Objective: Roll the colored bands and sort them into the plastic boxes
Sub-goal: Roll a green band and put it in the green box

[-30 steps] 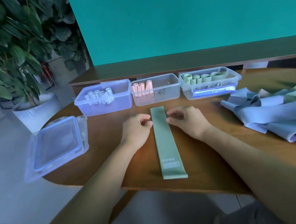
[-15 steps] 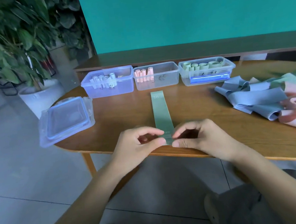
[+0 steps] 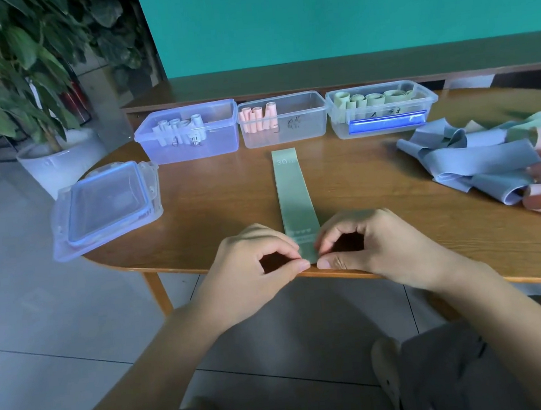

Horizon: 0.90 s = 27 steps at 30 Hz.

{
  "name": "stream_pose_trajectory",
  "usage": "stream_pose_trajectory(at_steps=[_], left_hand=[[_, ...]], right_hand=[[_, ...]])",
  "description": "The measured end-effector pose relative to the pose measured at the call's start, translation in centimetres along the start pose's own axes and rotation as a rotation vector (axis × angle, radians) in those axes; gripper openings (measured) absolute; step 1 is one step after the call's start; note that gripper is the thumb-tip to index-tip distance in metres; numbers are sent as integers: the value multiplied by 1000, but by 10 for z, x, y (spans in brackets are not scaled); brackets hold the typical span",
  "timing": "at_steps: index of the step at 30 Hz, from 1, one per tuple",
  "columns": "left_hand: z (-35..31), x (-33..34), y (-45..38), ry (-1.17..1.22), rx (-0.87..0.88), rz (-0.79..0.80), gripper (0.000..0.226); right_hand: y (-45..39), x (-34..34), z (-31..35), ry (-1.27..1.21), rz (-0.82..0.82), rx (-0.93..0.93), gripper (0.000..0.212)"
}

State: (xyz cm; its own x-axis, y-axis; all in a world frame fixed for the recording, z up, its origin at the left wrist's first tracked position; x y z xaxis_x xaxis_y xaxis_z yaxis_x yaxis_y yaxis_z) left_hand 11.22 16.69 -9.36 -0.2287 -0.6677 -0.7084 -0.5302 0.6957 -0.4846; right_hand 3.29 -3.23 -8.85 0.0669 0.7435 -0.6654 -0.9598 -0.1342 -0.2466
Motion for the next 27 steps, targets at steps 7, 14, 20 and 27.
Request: stream_pose_trajectory(at_steps=[7, 14, 20, 27], left_hand=[[2, 1, -2, -124, -45, 0, 19], [2, 0, -13, -116, -237, 110, 18], [4, -1, -21, -125, -334, 184, 20], [3, -4, -23, -2, -202, 200, 8]], right_hand=[[-2, -1, -4, 29, -19, 40, 16], [-14, -5, -4, 45, 45, 260, 17], [-19, -3, -2, 48, 67, 329, 16], [-19, -4, 1, 30, 59, 246, 16]])
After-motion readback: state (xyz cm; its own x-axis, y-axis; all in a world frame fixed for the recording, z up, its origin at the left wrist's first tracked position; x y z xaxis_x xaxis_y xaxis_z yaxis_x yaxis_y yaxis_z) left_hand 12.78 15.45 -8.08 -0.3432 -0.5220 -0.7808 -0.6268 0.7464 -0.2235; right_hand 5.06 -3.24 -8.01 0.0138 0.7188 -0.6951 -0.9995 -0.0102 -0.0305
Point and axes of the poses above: each hand's wrist, its own y-axis away from the middle knuckle, its own x-axis out of the palm, z = x × y, the point moved 3 cm from there along -y, towards the middle knuckle, and after that the axes turned 1 degree about z, right-handed, at the moved point
